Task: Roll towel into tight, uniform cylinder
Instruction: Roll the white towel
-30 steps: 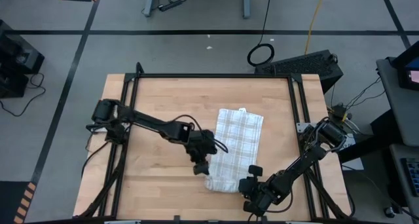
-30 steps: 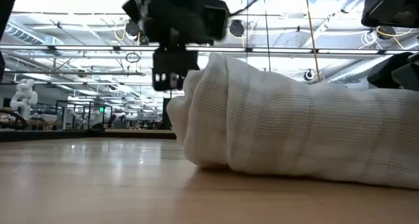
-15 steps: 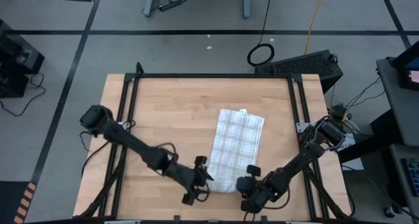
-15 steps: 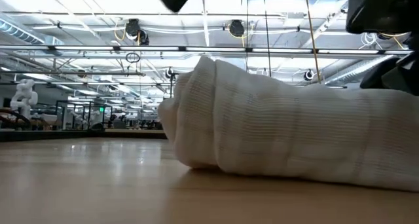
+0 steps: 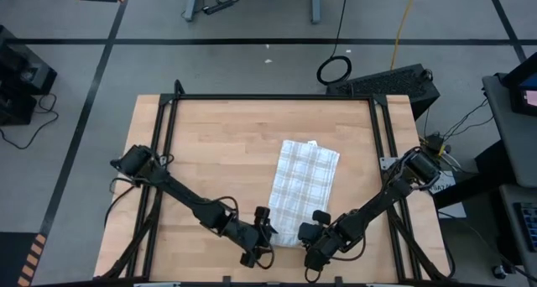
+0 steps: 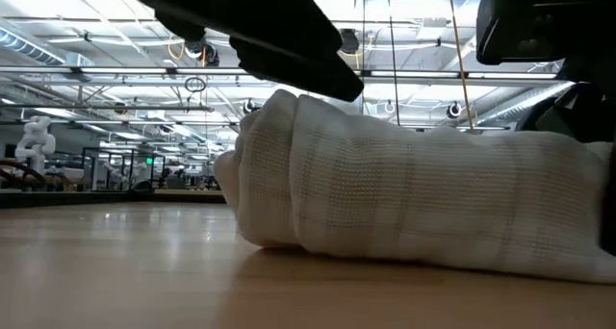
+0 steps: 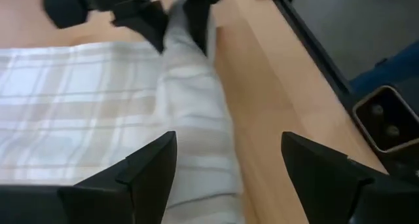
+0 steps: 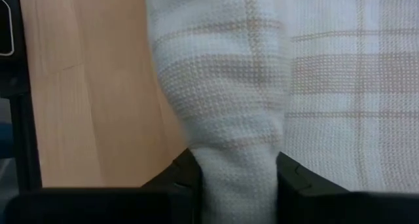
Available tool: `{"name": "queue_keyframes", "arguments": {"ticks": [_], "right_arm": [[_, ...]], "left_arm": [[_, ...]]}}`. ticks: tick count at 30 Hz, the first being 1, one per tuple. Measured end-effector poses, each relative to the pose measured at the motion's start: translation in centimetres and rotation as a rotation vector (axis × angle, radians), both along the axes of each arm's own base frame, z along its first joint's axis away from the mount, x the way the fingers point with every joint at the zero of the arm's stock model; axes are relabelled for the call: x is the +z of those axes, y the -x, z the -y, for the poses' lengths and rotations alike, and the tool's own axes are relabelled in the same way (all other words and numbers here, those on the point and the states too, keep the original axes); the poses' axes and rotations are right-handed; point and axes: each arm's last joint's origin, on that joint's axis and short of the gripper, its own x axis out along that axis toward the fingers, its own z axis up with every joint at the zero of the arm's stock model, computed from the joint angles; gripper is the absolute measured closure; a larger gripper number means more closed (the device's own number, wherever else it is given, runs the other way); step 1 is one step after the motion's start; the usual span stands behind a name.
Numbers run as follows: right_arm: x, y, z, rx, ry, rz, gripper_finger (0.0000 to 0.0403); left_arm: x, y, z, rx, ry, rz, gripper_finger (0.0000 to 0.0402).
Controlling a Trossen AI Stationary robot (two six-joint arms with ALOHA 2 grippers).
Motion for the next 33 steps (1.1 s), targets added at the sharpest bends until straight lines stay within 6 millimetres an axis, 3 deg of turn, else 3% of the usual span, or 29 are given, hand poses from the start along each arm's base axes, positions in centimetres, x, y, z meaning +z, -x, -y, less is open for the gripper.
{"name": "queue_keyframes", "arguments": {"ticks": [19,25,30,33], "right_arm": [[-0.1,-0.1,-0.1,-0.012,-0.012,0.003,0.0313],[-0.1,-0.1,0.0,-0.025,-0.019,0.000,0.0313],[-0.1,-0.2,0.1,-0.031,-0.021,-0.001,0.0313],[-0.1,-0.2,0.1,-0.028,-0.022,-0.001,0.0313]], "left_arm": [[-3.5,-1.1,-1.2,0.058,-0.083,-0.070,0.0123],[-4.7,-1.4,-1.2,0.042,-0.038,-0.108,0.0123],[-4.6,-1.3,-1.3,0.092,0.017,-0.137,0.0151],[-3.6,-1.2,-1.6,0.113,0.038,-0.134,0.0176]]}}
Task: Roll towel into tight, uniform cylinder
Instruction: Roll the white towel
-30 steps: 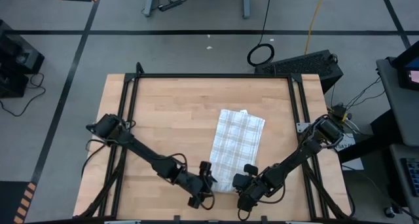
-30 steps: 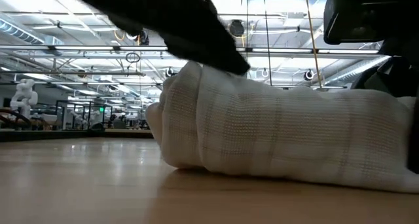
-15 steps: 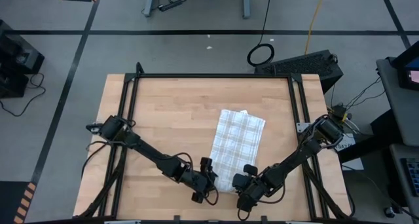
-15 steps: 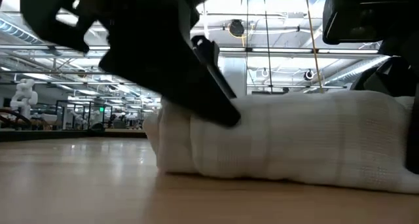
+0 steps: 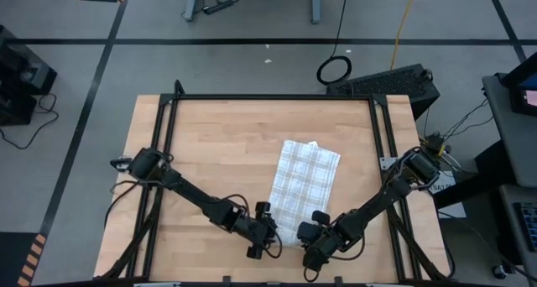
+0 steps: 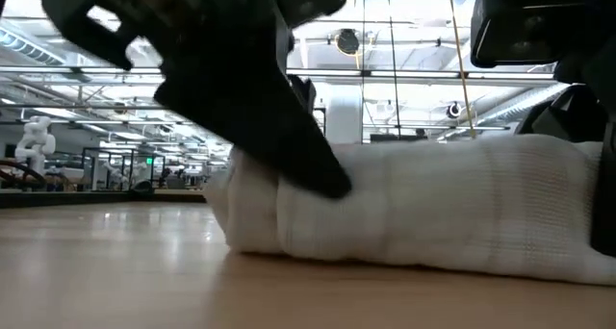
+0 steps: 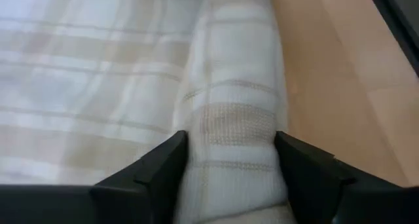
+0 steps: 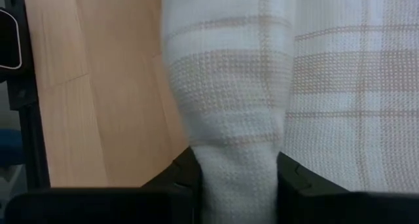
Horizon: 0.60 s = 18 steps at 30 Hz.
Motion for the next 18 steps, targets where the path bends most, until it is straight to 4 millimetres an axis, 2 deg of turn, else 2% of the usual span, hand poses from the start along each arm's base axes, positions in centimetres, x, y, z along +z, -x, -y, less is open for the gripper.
{"name": "queue_keyframes", "arguments": {"ticks": [5,10,13,18], "right_arm": [[0.0,0.0,0.0,-0.002,-0.002,-0.001,0.0313],[0.0,0.0,0.0,-0.012,-0.012,-0.005,0.0313],[0.0,0.0,0.0,-0.014,-0.013,-0.006,0.0313],[0.0,0.0,0.0,-0.018,-0.016,-0.006,0.0313]], "left_arm": [[3.4,0.5,-0.6,-0.036,-0.044,0.082,0.0182],[5.6,1.2,-0.4,-0.068,-0.036,0.133,0.0149],[5.8,2.0,1.1,-0.130,-0.048,0.138,0.0128],[3.5,2.8,2.0,-0.096,-0.070,0.066,0.0109]]}}
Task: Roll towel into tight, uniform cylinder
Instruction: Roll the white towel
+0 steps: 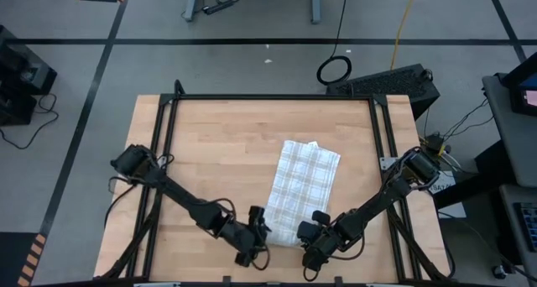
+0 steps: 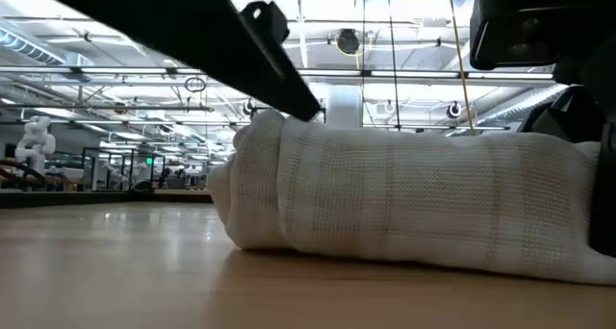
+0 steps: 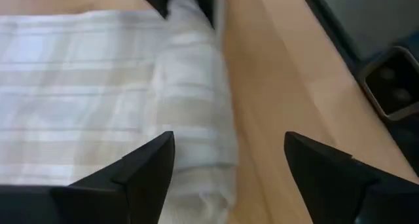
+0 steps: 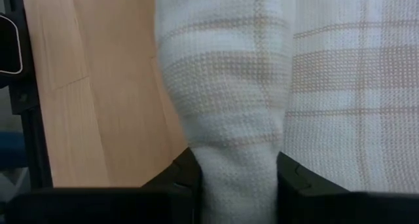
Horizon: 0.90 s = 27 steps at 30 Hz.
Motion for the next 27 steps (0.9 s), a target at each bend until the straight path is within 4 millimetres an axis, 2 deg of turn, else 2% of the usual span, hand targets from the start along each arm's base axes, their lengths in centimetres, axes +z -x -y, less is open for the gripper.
{"name": "queue_keyframes", "arguments": {"ticks": [5,16,21,27], "right_arm": [[0.0,-0.2,0.2,-0.005,-0.005,-0.004,0.0313],[0.0,-0.7,0.8,-0.021,-0.016,-0.002,0.0313],[0.0,-0.8,0.9,-0.026,-0.015,-0.001,0.0313],[0.0,-0.8,0.9,-0.026,-0.012,0.000,0.0313]], "left_arm": [[0.3,-0.4,0.4,0.017,-0.003,0.073,0.0106],[-2.2,-1.5,0.1,0.012,-0.068,0.072,0.0106],[-3.5,-1.8,-0.6,0.041,-0.117,0.033,0.0106],[-4.3,-2.3,-1.4,0.063,-0.098,-0.007,0.0106]]}}
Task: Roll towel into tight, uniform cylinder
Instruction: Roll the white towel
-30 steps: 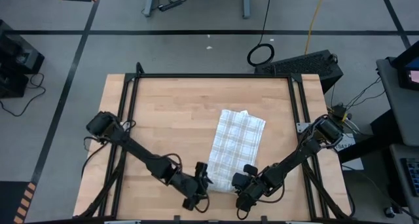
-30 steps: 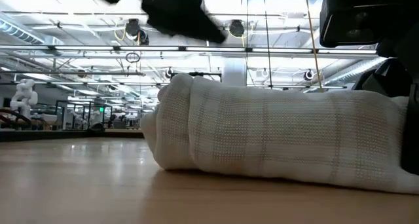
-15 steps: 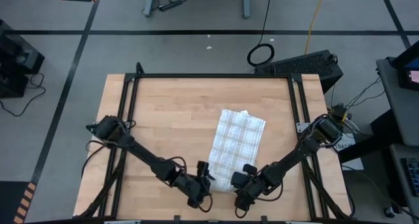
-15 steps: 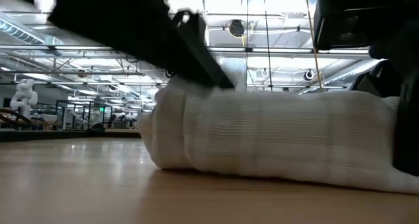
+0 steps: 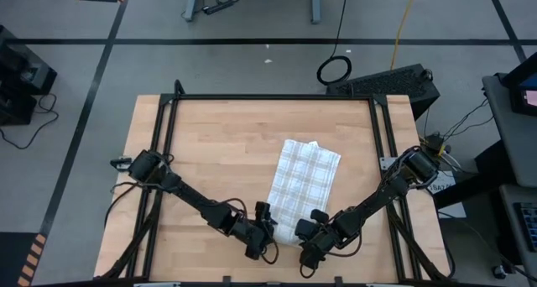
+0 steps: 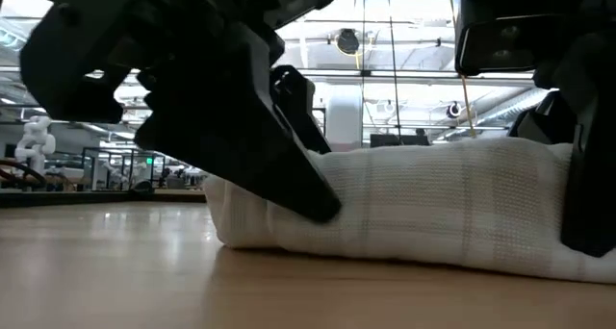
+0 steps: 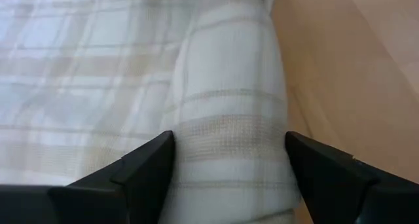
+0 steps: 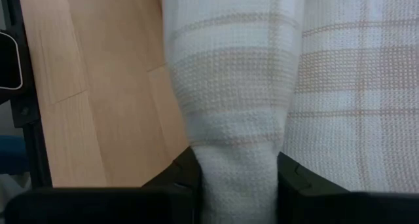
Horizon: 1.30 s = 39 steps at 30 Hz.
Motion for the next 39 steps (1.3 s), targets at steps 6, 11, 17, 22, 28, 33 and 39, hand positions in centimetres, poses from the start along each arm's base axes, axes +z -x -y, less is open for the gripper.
{"name": "queue_keyframes", "arguments": {"ticks": [6,11,17,22,28,33,39], "right_arm": [[0.0,0.0,0.0,0.011,0.008,0.001,0.0313],[0.0,0.0,0.0,0.048,0.029,0.005,0.0297],[0.5,0.5,0.2,0.091,0.053,-0.012,0.0246],[2.5,1.5,0.8,0.169,0.059,-0.041,0.0195],[5.9,3.5,1.8,0.214,0.104,-0.052,0.0146],[7.4,5.5,0.0,0.186,0.190,0.086,0.0131],[6.1,6.5,-2.5,0.185,0.225,0.142,0.0106]], "left_arm": [[-0.7,-0.2,-0.1,-0.017,0.060,-0.043,0.0112],[-0.9,-0.3,-0.5,0.063,0.139,-0.065,0.0165],[-0.8,-1.1,-1.7,0.108,0.323,-0.127,0.0272],[-0.7,-1.8,-3.0,0.137,0.466,-0.177,0.0326],[-0.6,-2.3,-4.2,0.142,0.562,-0.218,0.0322],[-0.7,-2.5,-4.9,0.207,0.662,-0.267,0.0326],[-0.6,-2.6,-4.9,0.262,0.739,-0.292,0.0326]]}}
